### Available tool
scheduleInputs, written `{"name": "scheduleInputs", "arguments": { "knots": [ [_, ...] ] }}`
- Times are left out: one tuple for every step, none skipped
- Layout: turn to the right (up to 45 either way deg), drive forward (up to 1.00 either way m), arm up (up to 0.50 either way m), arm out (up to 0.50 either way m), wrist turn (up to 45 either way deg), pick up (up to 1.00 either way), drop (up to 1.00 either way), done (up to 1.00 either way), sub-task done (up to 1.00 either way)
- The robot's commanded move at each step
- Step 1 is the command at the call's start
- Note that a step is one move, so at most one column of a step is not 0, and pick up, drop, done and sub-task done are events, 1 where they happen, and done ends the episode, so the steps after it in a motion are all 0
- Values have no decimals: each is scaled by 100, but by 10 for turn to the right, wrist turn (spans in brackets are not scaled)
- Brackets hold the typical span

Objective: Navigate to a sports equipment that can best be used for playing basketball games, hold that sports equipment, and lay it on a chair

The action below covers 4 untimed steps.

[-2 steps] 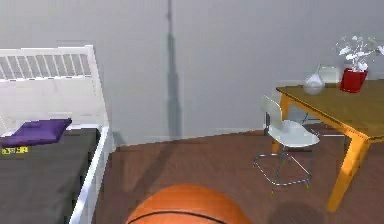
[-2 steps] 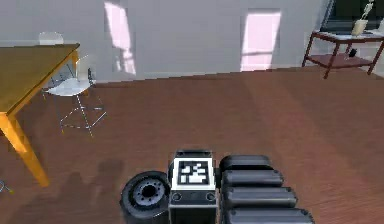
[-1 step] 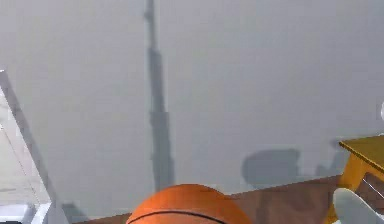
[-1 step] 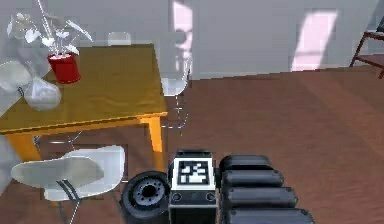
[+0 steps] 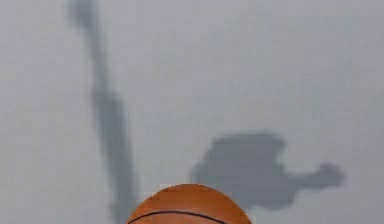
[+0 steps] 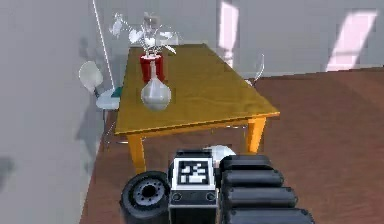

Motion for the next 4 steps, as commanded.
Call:
{"name": "scheduleInputs", "arguments": {
  "knots": [
    [-450,0,0,0,0,0,0,0,0],
    [-450,0,0,0,0,0,0,0,0],
    [-60,0,0,0,0,0,0,0,0],
    [450,0,0,0,0,0,0,0,0]
  ]
}}
